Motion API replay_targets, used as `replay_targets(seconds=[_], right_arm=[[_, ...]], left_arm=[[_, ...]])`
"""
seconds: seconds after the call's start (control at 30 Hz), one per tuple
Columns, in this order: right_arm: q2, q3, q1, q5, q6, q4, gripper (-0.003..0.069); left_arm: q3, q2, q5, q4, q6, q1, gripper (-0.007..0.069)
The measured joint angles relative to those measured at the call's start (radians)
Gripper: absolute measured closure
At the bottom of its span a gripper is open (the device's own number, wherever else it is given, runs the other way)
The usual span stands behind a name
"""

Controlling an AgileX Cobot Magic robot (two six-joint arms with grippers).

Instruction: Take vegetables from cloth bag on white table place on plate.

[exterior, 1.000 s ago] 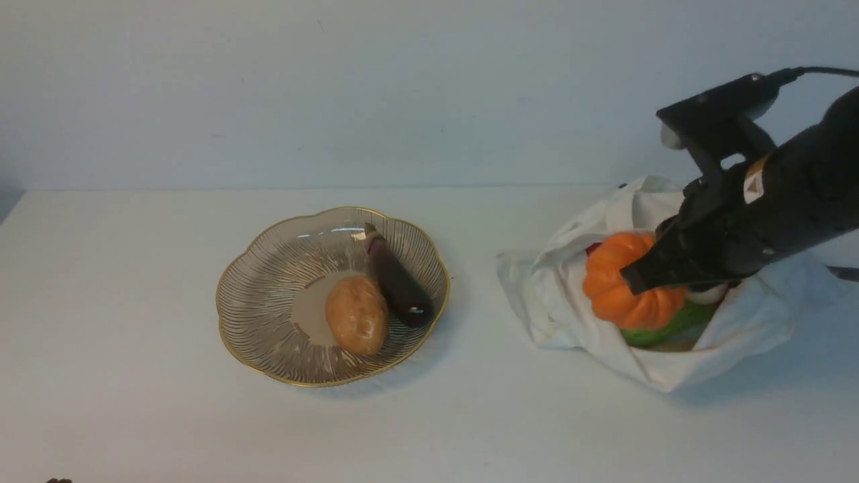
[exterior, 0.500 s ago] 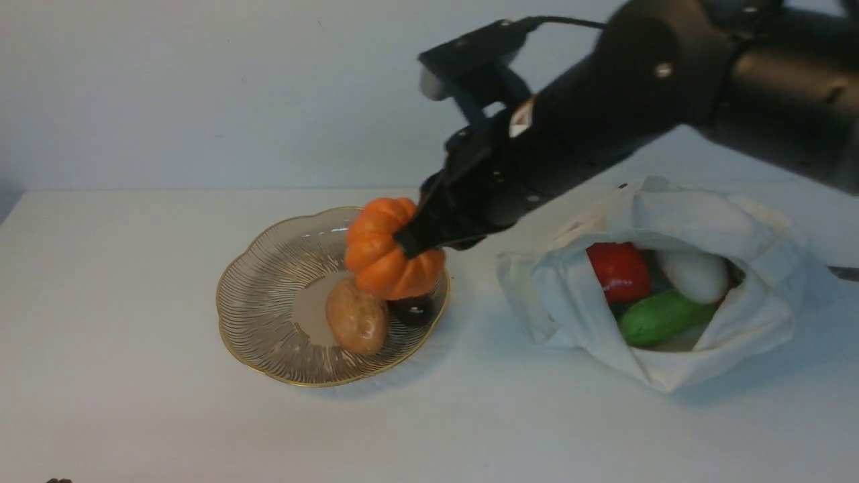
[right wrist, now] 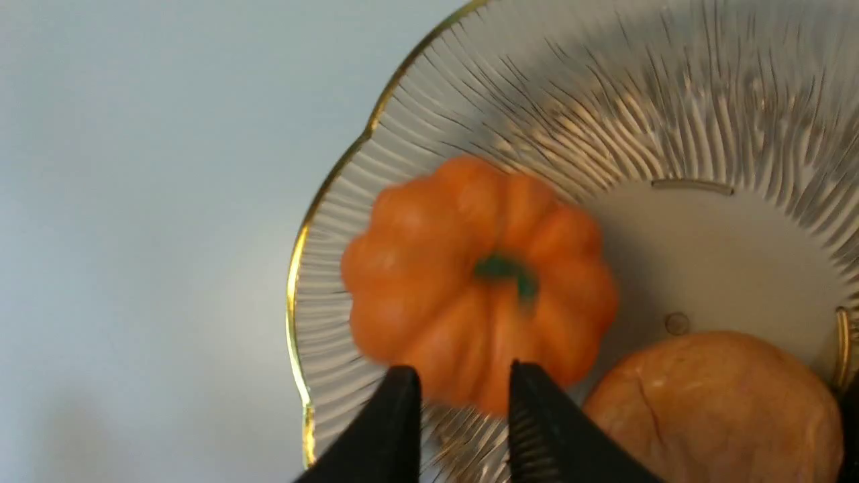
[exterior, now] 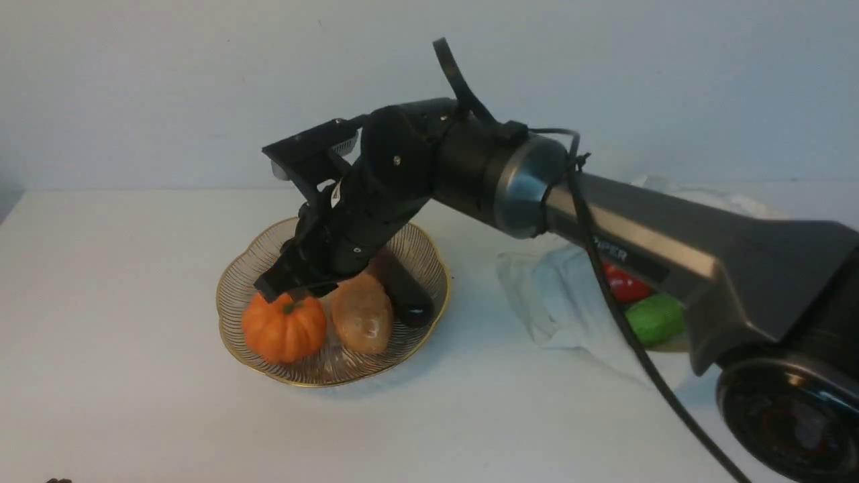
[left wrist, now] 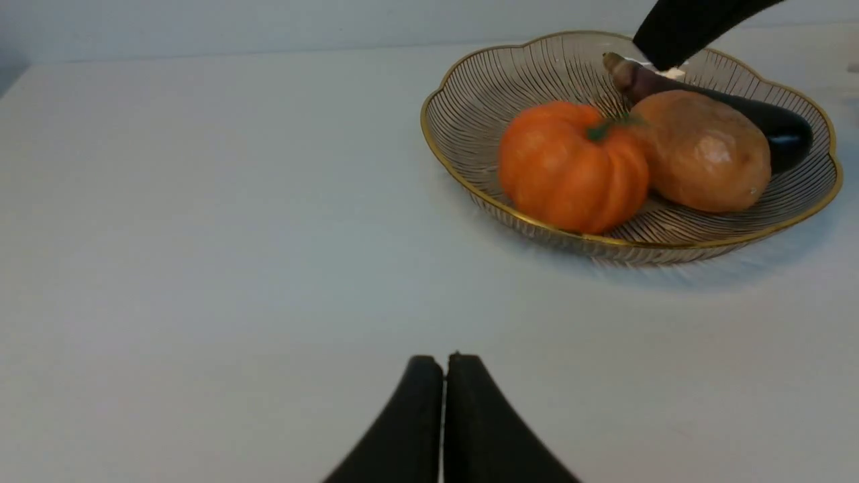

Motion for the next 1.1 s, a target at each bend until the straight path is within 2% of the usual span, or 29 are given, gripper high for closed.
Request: replay_targets(seconds=[0.1,0.13,0.17,0.23,0.3,0.37,0.4,0.43,0.47,0.5,0.53,0.6,0.87,0.97,1.07,1.1], right_arm=[[0.002,-0.007,0.001,0.013,0.011,-0.009,0.0310],[0.002,-0.007,0.001,0.014,0.012,-0.009,0.0302],[0.000,-0.018,0.001,0.030,0.015,-0.015,0.0247],[-0.018,-0.075,0.001,0.121,0.037,-0.060,0.0200],[-0.048,-0.126,0.001,0.200,0.076,-0.113,0.0233],[-0.094,-0.175,0.001,0.264,0.108,-0.168,0.0312],[-0.124,-0.199,0.001,0.281,0.120,-0.195,0.0384],[-0.124,-0.204,0.001,0.283,0.120,-0.200,0.0398],[-0.186,-0.234,0.001,0.293,0.132,-0.233,0.0510],[-0.225,-0.242,0.001,0.296,0.137,-0.247,0.0573],[-0.233,-0.242,0.001,0.297,0.138,-0.249,0.0582],[-0.342,-0.246,0.001,0.305,0.149,-0.264,0.0654],[-0.666,-0.113,0.001,0.315,0.190,-0.337,0.0671],[-0.789,0.020,0.001,0.278,0.221,-0.392,0.0671],[-1.000,0.315,0.001,0.128,0.297,-0.461,0.0671],[-1.011,0.332,0.001,0.106,0.306,-0.468,0.0671]], left_arm=[[0.000,0.000,0.000,0.000,0.000,0.000,0.0633],[0.000,0.000,0.000,0.000,0.000,0.000,0.0633],[0.000,0.000,0.000,0.000,0.000,0.000,0.0633],[0.000,0.000,0.000,0.000,0.000,0.000,0.0633],[0.000,0.000,0.000,0.000,0.000,0.000,0.0633],[0.000,0.000,0.000,0.000,0.000,0.000,0.0633],[0.000,0.000,0.000,0.000,0.000,0.000,0.0633],[0.000,0.000,0.000,0.000,0.000,0.000,0.0633],[0.000,0.000,0.000,0.000,0.000,0.000,0.0633],[0.000,0.000,0.000,0.000,0.000,0.000,0.0633],[0.000,0.000,0.000,0.000,0.000,0.000,0.0633],[0.000,0.000,0.000,0.000,0.000,0.000,0.0633],[0.000,0.000,0.000,0.000,0.000,0.000,0.0633],[0.000,0.000,0.000,0.000,0.000,0.000,0.0633],[0.000,0.000,0.000,0.000,0.000,0.000,0.0633],[0.000,0.000,0.000,0.000,0.000,0.000,0.0633]])
